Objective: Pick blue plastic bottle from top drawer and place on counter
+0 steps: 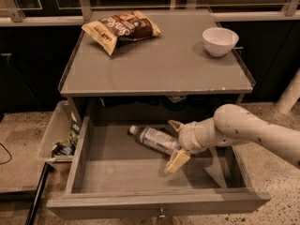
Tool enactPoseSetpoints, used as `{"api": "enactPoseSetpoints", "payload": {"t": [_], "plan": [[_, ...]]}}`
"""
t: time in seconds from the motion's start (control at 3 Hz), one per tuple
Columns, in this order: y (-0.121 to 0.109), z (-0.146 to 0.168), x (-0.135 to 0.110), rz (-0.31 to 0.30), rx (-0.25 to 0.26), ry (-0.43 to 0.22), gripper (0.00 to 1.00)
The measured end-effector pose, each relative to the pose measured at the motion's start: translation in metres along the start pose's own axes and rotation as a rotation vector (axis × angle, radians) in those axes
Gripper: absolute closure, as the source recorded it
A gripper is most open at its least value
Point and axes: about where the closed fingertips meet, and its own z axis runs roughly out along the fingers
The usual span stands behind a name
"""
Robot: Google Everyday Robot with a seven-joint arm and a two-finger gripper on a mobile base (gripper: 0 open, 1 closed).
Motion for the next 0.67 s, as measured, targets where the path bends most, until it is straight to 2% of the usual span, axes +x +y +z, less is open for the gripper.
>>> {"api": "enactPoseSetpoints", "payload": {"t": [0.33, 0.67], "plan": [[-0.0005, 0.0008, 0.0004, 0.001, 0.000, -0.002, 0.00], [-0.0005, 0.0009, 0.0003, 0.001, 0.000, -0.002, 0.18]]}}
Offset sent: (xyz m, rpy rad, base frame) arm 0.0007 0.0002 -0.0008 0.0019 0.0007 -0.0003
